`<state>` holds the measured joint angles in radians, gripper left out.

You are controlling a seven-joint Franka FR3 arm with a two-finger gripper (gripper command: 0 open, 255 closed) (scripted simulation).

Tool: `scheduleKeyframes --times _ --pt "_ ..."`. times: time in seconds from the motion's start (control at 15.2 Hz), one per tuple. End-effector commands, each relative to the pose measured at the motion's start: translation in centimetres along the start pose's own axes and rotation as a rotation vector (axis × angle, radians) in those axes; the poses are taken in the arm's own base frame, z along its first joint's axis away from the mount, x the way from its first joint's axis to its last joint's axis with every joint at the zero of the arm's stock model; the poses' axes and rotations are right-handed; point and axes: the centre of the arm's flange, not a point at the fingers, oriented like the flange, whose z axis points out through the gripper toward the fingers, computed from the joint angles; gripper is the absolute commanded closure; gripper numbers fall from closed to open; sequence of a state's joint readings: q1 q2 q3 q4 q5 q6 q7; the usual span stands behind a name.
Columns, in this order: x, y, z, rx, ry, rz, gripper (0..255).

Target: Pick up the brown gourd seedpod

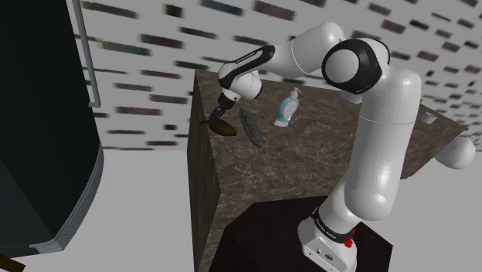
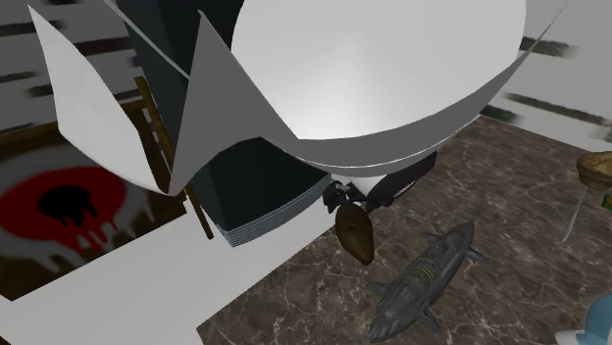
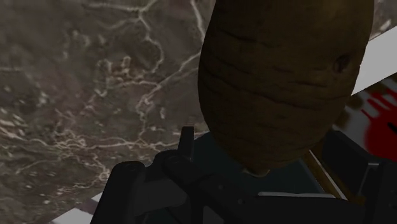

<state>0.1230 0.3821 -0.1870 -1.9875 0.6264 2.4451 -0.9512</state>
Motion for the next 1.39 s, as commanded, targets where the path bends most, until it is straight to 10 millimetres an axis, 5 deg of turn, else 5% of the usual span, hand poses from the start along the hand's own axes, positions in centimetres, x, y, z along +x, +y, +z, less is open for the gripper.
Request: scheduleKeyframes --times 0.0,0.59,1.32 --pt "-0.1 0.0 0.1 0.0 0.0 0.0 255" --pt "-0.1 0.1 0.2 0.0 0.0 0.0 255" --pt "1.7 -1.1 -5.3 0.0 0.0 0.0 255"
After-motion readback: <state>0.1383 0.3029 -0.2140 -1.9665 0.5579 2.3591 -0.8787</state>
